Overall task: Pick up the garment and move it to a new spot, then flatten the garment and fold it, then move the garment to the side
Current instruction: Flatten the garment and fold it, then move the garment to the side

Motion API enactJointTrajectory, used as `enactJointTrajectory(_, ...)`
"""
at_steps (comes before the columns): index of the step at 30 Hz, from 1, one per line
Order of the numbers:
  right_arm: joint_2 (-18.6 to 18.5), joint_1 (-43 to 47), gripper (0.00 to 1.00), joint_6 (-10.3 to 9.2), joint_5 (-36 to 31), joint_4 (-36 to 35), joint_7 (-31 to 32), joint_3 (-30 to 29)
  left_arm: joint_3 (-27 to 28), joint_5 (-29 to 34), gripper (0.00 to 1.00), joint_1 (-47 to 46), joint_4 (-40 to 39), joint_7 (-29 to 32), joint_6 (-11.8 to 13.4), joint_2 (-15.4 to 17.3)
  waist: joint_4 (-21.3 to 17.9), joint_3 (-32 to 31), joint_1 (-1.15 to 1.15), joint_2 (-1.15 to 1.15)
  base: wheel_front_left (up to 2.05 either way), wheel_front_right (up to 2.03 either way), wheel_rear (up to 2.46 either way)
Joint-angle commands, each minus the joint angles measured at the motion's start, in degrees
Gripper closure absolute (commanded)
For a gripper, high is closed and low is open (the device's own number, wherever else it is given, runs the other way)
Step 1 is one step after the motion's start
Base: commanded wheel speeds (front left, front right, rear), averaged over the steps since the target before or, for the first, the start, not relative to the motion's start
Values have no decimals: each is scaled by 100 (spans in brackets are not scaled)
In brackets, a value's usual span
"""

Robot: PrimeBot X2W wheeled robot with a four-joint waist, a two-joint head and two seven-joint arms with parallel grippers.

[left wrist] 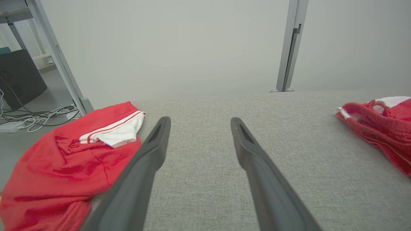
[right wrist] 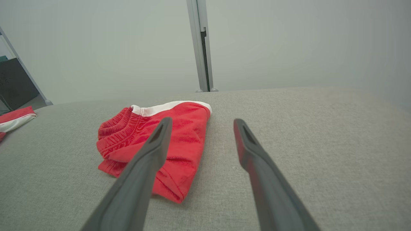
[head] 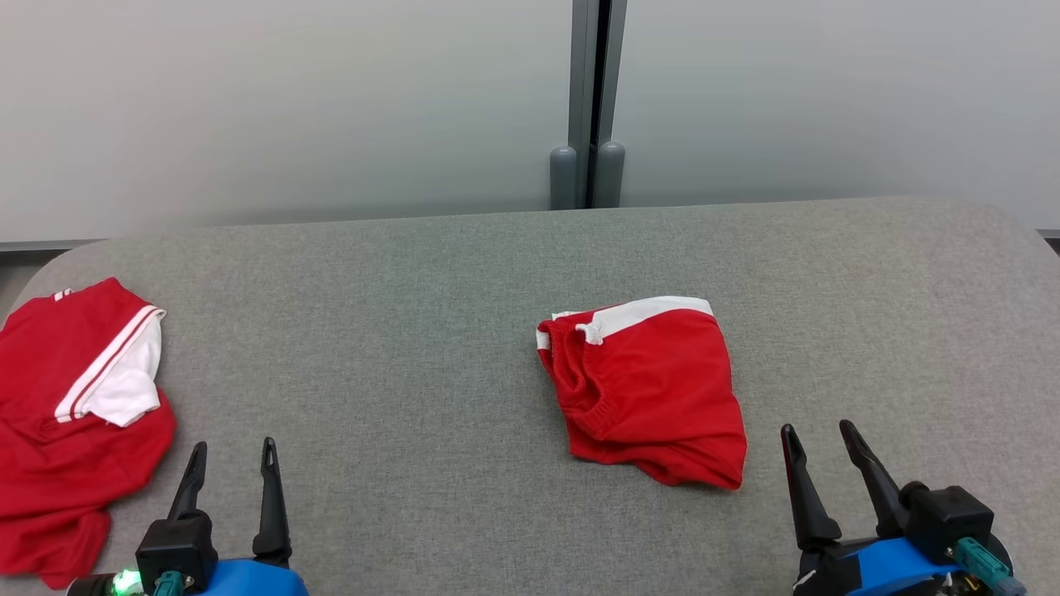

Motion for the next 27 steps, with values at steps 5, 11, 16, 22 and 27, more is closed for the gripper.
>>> enactJointTrajectory(5,12,156,0,3,26,54,-18,-65,-32,9,0,48,51,-16,-11,11,25,-27,0,0,0,0,0)
enactJointTrajectory(11,12,51,0,3,37,158,-19,-40,-47,20,0,35,102,-17,14,2,37,-65,0,0,0,0,0)
enactJointTrajectory(16,11,47,0,3,33,222,-19,-6,-47,27,0,59,109,-17,25,7,47,-92,0,0,0,0,0)
enactJointTrajectory(22,11,84,0,3,43,236,-19,24,-34,12,0,82,90,-17,28,16,36,-103,0,0,0,0,0)
enactJointTrajectory(27,11,95,0,3,49,241,-19,23,-29,4,0,88,73,-17,31,17,30,-102,0,0,0,0,0)
